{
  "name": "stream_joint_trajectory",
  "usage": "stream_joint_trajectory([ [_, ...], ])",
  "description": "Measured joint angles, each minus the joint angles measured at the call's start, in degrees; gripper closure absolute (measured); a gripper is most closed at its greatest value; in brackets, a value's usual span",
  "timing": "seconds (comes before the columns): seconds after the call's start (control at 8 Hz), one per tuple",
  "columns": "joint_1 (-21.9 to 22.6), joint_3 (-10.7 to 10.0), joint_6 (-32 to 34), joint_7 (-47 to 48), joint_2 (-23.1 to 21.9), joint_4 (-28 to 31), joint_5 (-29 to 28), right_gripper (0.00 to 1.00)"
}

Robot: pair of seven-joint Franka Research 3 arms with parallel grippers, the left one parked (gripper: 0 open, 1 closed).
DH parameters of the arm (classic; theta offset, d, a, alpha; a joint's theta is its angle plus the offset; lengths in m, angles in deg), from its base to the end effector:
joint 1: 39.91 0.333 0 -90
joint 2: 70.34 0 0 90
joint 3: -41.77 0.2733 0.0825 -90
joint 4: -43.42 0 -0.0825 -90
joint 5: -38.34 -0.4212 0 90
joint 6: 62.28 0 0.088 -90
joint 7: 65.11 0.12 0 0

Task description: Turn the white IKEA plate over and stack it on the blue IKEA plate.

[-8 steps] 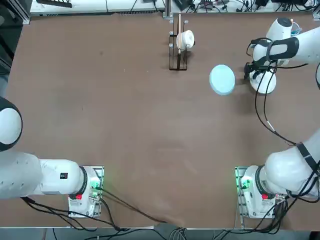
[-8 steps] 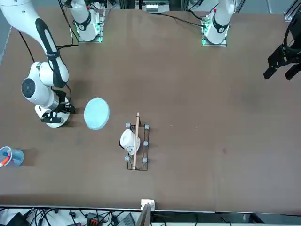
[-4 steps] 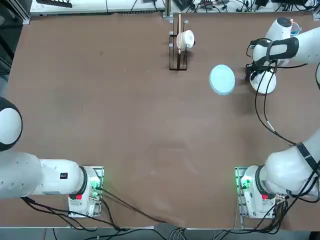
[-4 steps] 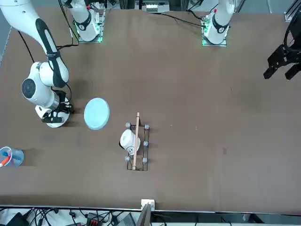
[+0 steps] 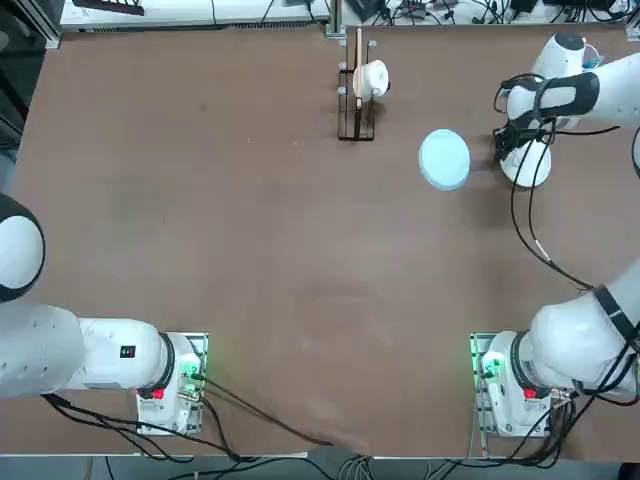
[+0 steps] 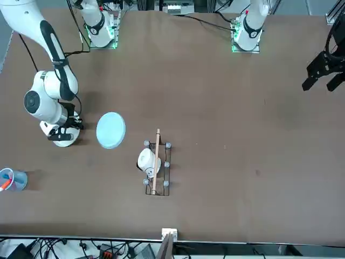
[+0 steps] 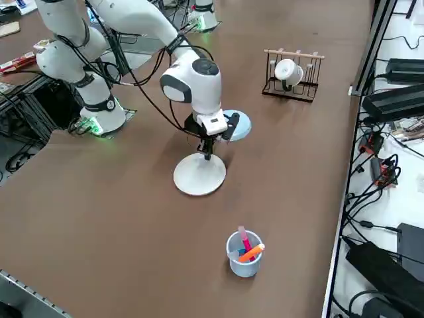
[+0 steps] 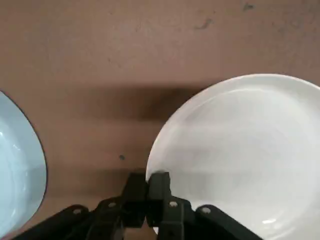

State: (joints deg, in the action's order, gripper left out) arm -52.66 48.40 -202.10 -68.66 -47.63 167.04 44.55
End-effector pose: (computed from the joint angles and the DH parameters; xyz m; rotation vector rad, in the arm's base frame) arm 0.5554 -0.0561 0.1208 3.1254 0.0553 -0.1729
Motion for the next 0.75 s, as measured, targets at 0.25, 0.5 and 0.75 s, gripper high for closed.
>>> stream_joint_trajectory([
  [0.25, 0.17, 0.13, 2.95, -0.12, 0.02, -1.95, 0.19, 0.96],
  [0.5, 0.3, 0.81, 9.1, -0.19, -0.06, -5.48, 0.46, 0.96],
  [0.75, 1.0, 2.16, 18.43, -0.19, -1.44, -10.88, 0.46, 0.96],
])
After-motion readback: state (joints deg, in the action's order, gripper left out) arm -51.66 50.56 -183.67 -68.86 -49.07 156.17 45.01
